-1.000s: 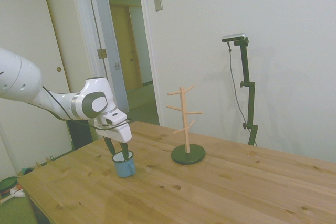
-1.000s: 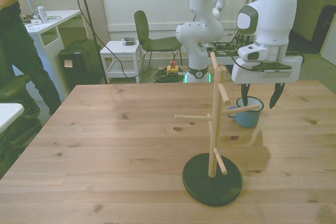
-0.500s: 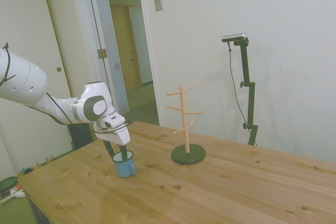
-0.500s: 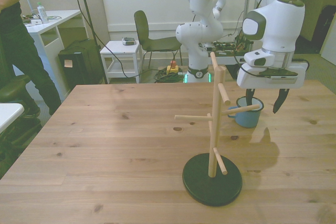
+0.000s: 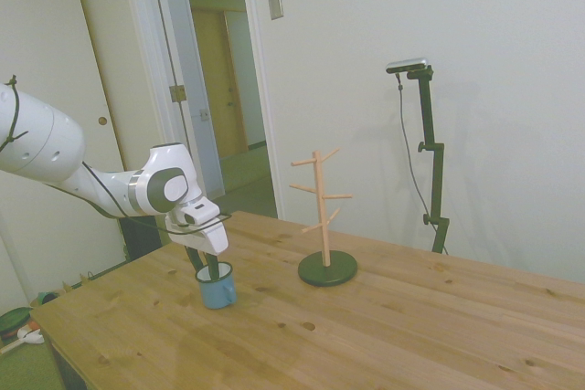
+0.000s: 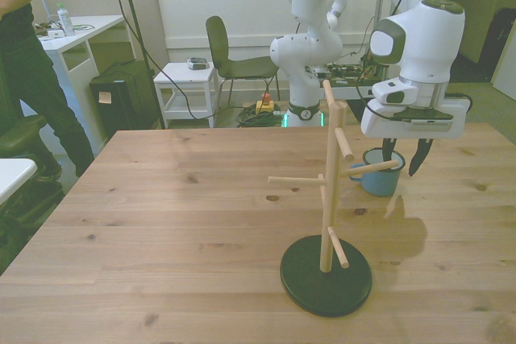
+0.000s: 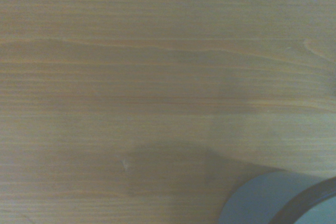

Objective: Hang the mug

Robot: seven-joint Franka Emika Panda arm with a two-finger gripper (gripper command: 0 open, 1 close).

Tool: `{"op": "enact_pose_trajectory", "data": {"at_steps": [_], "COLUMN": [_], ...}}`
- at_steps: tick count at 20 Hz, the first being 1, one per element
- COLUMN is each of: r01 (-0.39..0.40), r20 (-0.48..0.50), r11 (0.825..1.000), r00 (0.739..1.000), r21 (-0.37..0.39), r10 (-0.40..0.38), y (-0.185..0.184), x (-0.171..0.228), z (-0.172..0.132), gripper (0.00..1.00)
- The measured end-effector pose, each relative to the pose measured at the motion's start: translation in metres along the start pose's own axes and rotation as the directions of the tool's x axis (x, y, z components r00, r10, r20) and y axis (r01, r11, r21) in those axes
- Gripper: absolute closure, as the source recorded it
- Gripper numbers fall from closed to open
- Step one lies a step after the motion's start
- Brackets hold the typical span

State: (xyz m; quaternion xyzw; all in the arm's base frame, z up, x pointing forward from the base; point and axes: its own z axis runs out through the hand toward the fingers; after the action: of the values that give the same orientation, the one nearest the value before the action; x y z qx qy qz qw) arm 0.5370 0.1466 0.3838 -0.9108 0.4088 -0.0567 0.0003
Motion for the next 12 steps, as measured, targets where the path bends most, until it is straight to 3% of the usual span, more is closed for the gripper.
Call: {"op": "enact_pose_trajectory", "data": {"at_steps": [12], "r01": [-0.003], "r20": [0.004], "r11": [1.0], "r00": [1.0], "r21": [-0.019], "r10": [0.003], "y": [0.0076], "x": [0.0011], "z": [0.0071], "gripper": [1.0]}}
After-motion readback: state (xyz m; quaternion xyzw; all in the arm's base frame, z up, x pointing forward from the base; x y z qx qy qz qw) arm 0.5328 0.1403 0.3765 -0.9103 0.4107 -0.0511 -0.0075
